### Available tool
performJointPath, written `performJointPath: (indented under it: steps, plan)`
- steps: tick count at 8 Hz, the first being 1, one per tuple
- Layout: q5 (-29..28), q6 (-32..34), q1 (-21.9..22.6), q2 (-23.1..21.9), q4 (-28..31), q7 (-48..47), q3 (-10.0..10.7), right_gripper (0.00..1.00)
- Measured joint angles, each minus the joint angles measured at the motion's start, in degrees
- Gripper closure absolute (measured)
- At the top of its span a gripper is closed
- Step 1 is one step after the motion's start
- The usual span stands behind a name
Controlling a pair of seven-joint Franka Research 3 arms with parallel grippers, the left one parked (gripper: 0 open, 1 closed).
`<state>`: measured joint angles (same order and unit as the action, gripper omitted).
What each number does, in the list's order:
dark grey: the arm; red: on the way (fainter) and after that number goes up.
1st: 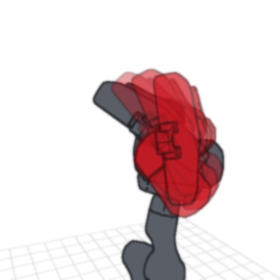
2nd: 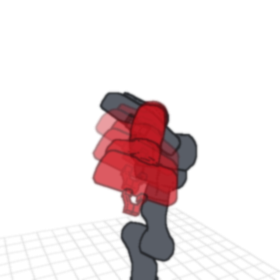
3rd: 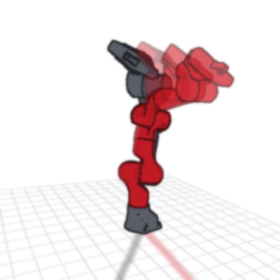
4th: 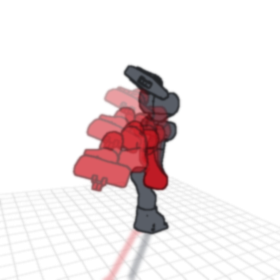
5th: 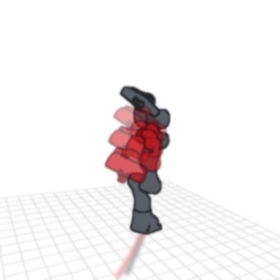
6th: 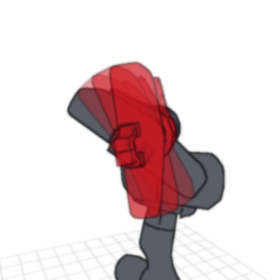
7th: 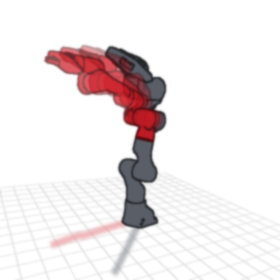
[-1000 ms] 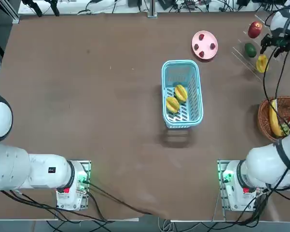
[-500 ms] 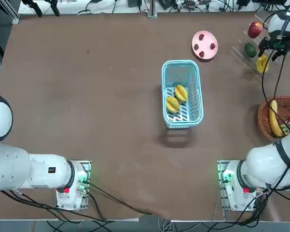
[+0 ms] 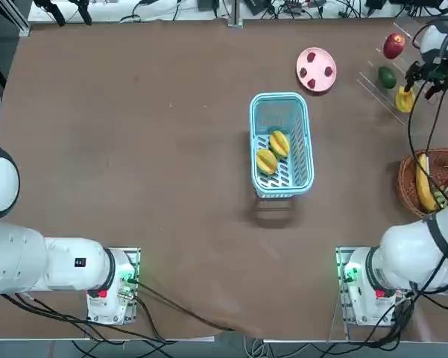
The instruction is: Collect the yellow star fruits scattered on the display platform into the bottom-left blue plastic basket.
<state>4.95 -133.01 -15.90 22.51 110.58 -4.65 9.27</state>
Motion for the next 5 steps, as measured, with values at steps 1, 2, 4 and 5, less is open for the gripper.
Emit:
performJointPath:
  steps: [1, 2, 4, 5]
  plan:
    - [0.0, -0.43, -0.15, 0.7, 0.01, 0.0, 0.0, 0.0]
    - [0.0, -1.03, -0.15, 1.38, 0.01, 0.0, -0.05, 0.0]
    - [0.0, -2.34, -0.15, 2.27, 0.0, 0.0, -0.18, 0.04]
    - [-0.01, -2.51, -0.14, 2.21, -0.08, 0.0, -0.3, 0.23]
